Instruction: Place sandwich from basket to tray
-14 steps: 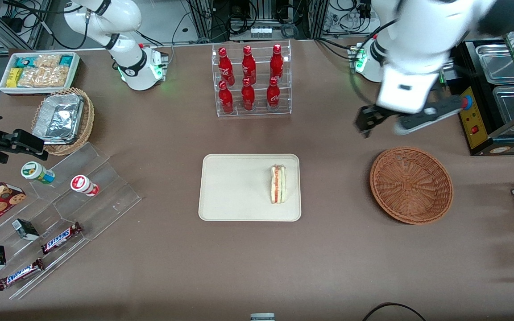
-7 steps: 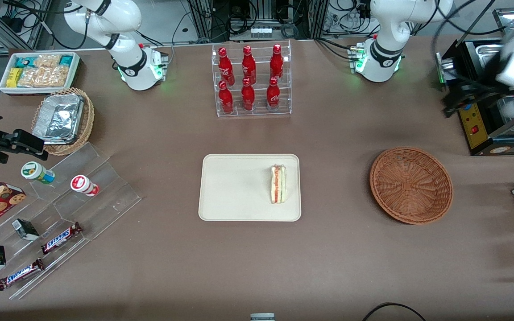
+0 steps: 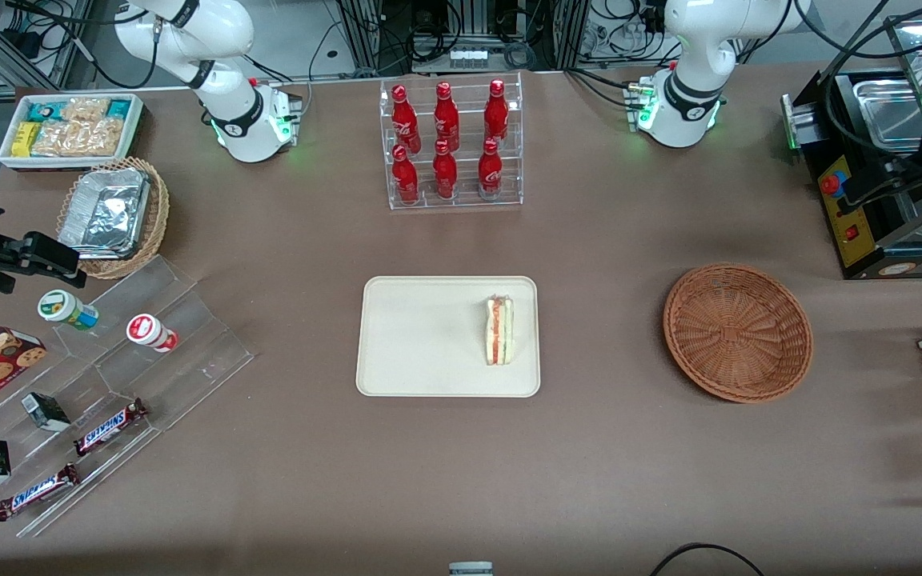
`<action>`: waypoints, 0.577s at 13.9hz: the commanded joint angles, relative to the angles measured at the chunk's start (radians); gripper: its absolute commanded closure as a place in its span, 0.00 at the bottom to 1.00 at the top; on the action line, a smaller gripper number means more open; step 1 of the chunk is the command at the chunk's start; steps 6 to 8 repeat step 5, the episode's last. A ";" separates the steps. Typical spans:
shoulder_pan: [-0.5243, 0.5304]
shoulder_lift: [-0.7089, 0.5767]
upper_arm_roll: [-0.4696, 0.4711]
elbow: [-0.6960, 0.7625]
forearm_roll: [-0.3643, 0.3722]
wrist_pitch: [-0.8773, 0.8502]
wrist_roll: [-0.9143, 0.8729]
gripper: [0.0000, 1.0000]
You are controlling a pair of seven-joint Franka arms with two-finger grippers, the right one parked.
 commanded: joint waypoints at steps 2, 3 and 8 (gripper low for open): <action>0.016 -0.036 -0.009 -0.035 -0.011 0.018 0.029 0.00; 0.016 -0.037 -0.009 -0.034 -0.009 0.016 0.072 0.00; 0.017 -0.040 -0.008 -0.029 0.000 0.013 0.170 0.00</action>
